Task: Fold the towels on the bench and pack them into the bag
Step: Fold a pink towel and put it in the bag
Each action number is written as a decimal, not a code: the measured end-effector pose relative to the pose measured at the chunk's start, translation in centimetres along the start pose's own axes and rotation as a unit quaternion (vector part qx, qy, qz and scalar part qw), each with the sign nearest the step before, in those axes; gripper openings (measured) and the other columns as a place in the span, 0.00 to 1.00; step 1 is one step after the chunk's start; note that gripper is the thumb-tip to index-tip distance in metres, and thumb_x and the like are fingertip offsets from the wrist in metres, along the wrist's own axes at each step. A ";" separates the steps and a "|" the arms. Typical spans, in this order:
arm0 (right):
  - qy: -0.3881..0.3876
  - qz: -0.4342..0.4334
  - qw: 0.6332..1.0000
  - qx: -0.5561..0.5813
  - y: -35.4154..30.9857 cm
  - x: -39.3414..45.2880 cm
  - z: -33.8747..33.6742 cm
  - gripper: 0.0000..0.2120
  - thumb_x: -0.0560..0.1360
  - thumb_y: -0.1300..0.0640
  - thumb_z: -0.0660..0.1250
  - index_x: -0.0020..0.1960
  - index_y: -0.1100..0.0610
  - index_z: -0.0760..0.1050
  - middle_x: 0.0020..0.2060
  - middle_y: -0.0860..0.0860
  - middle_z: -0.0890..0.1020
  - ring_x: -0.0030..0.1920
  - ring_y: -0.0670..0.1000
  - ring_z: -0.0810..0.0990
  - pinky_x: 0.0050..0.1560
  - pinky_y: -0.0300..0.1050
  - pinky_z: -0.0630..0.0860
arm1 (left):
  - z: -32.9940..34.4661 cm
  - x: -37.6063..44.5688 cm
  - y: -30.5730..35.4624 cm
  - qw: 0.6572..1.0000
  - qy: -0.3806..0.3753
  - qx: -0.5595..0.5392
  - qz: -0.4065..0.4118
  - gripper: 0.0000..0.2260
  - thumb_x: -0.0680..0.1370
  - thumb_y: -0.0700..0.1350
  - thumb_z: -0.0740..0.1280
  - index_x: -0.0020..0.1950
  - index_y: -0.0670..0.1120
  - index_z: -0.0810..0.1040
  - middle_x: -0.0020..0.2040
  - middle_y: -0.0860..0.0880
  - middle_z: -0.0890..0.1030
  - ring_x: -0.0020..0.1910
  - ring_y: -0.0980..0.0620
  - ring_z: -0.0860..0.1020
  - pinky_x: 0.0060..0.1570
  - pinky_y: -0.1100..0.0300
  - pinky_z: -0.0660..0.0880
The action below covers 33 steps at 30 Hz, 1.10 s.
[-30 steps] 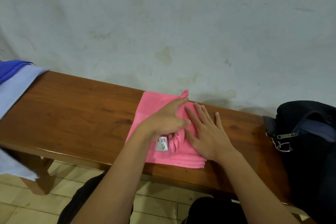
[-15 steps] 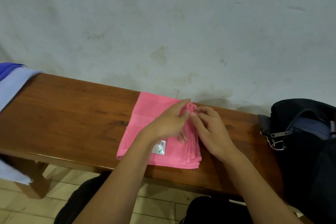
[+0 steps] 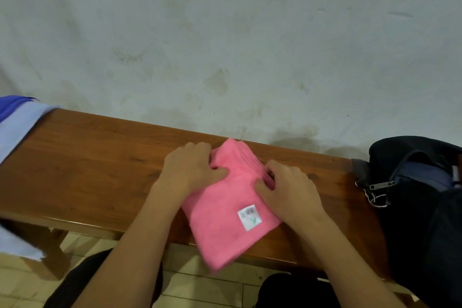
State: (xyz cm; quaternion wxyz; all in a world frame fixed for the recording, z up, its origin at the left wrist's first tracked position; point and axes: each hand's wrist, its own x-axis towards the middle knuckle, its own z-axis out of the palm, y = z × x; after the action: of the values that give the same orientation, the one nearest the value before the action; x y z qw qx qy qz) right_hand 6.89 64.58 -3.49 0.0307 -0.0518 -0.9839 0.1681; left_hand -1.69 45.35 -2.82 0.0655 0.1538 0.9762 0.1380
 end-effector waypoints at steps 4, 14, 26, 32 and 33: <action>0.050 -0.049 0.997 -0.031 -0.3 0.6 0.3 0.06 0.80 0.51 0.62 0.56 0.50 0.71 0.47 0.47 0.79 0.46 0.51 0.77 0.40 0.44 0.65 | -1.2 -0.1 -2.0 0.992 -0.106 -0.061 -0.012 0.24 0.71 0.66 0.69 0.29 0.46 0.78 0.27 0.51 0.80 0.32 0.54 0.79 0.42 0.53 0.79; 0.033 -0.028 0.998 0.053 -0.1 1.7 1.0 0.12 0.79 0.44 0.63 0.61 0.45 0.72 0.54 0.41 0.80 0.53 0.47 0.78 0.46 0.45 0.72 | 1.6 1.1 -2.7 0.962 0.030 -0.265 0.065 0.21 0.75 0.47 0.74 0.66 0.50 0.75 0.60 0.53 0.76 0.56 0.57 0.74 0.52 0.71 0.67; 0.039 -0.043 0.988 0.143 3.0 -0.6 1.0 0.12 0.80 0.51 0.64 0.64 0.47 0.73 0.54 0.39 0.78 0.49 0.36 0.76 0.45 0.28 0.70 | 2.1 1.1 -2.2 0.958 0.113 -0.242 0.108 0.04 0.78 0.43 0.69 0.46 0.51 0.76 0.41 0.55 0.80 0.42 0.56 0.77 0.46 0.57 0.73; 0.052 -0.033 0.991 0.117 3.2 0.2 1.4 0.08 0.82 0.52 0.61 0.56 0.51 0.79 0.46 0.42 0.81 0.44 0.38 0.77 0.42 0.29 0.69 | 1.7 1.1 -0.9 0.973 0.137 -0.162 0.089 0.04 0.82 0.48 0.62 0.51 0.48 0.72 0.47 0.51 0.79 0.44 0.51 0.77 0.45 0.56 0.72; 0.054 -0.026 0.991 0.117 3.3 0.3 1.4 0.09 0.82 0.52 0.61 0.55 0.51 0.79 0.45 0.42 0.81 0.43 0.38 0.78 0.41 0.30 0.69 | 1.7 1.1 -0.7 0.975 0.139 -0.152 0.087 0.04 0.83 0.48 0.61 0.51 0.48 0.71 0.47 0.51 0.78 0.42 0.51 0.77 0.44 0.57 0.71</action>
State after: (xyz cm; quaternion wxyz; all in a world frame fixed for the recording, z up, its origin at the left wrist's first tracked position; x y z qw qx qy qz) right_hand 6.78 67.23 -5.85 0.0942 -0.0311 -0.9554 0.2782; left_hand -2.64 45.51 -4.79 -0.0607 0.2060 0.9260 0.3105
